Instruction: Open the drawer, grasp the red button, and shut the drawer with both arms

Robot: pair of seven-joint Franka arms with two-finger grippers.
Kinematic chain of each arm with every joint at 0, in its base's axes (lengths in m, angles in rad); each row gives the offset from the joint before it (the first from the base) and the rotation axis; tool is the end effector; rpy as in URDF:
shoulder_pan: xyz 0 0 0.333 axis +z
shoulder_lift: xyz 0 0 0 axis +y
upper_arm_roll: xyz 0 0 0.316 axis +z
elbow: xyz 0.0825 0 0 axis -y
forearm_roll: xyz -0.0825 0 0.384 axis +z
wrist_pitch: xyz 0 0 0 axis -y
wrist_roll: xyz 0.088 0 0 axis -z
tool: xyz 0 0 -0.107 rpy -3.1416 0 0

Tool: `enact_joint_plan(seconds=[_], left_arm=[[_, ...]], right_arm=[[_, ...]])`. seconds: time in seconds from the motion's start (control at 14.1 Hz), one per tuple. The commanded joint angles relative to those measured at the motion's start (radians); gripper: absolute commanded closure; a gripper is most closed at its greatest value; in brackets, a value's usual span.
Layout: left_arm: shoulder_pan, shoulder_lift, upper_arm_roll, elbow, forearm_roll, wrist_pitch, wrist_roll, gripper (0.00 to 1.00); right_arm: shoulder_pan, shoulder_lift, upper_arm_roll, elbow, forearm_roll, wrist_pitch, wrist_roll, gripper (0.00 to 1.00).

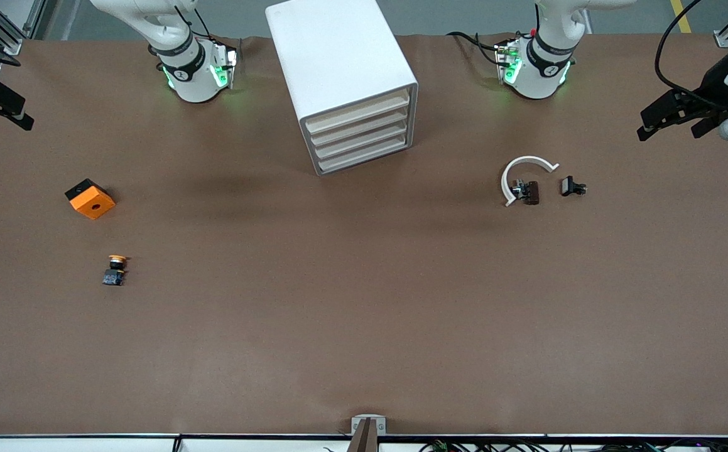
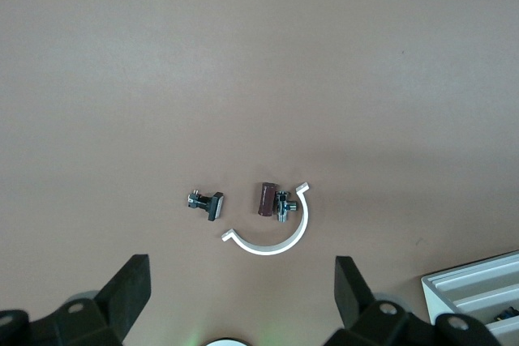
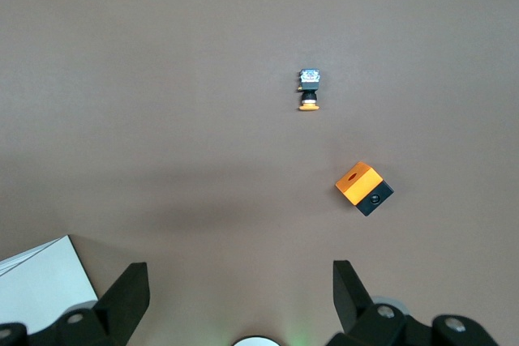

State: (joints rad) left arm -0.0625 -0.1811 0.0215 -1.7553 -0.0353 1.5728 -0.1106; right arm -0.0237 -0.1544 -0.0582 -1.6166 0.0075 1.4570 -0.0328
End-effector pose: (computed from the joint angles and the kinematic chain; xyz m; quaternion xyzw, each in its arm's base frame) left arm 0.4958 -0.0231 0.6328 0.9992 0.0347 -0.0022 0.0195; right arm 0.4914 -0.0422 0.6740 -0.9997 0.0238 0.0023 0.0083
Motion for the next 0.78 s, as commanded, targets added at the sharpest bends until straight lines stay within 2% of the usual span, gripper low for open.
enact_joint_plan(seconds=[0.0, 0.36, 0.71], left_arm=[[-0.005, 0.012, 0.008, 0.028, 0.009, -0.02, 0.015, 0.0], [-0.003, 0.02, 0.009, 0.026, 0.009, -0.02, -0.001, 0.0], [-0.002, 0.077, 0.009, 0.02, 0.005, -0.051, -0.017, 0.0]], right_arm=[[-0.004, -0.025, 0.004, -0.022, -0.014, 0.002, -0.009, 0.0], [-0.008, -0.025, 0.003, -0.022, -0.012, -0.003, -0.009, 0.0], [-0.012, -0.024, 0.001, -0.022, -0.012, -0.013, -0.004, 0.0]])
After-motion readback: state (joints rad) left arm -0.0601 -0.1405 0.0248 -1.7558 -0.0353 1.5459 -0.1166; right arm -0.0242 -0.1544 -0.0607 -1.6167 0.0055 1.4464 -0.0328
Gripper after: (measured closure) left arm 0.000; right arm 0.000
